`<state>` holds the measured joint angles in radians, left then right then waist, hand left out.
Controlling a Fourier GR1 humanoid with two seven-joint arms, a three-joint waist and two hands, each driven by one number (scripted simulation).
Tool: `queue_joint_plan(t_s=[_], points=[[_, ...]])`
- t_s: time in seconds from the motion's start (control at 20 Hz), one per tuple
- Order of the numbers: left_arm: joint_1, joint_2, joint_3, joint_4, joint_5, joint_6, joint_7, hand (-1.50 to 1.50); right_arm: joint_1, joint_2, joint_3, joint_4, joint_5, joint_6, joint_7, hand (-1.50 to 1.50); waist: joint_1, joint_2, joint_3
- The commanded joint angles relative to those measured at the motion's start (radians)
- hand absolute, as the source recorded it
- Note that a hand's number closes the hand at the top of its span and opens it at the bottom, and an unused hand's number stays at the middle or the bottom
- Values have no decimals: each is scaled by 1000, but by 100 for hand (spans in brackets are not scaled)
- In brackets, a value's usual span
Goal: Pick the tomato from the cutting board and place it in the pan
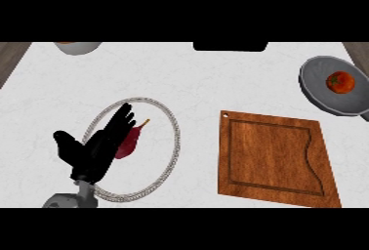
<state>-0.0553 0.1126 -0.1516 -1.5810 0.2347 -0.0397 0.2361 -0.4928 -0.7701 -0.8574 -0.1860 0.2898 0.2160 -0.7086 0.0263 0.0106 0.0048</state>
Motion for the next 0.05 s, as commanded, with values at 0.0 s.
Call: queue_joint_plan(t_s=[0.0], points=[[-1,-22,-11,25,-27,2,-30,0,29,-13,26,-13,-14,61,-17,-150,-10,-4,-2]])
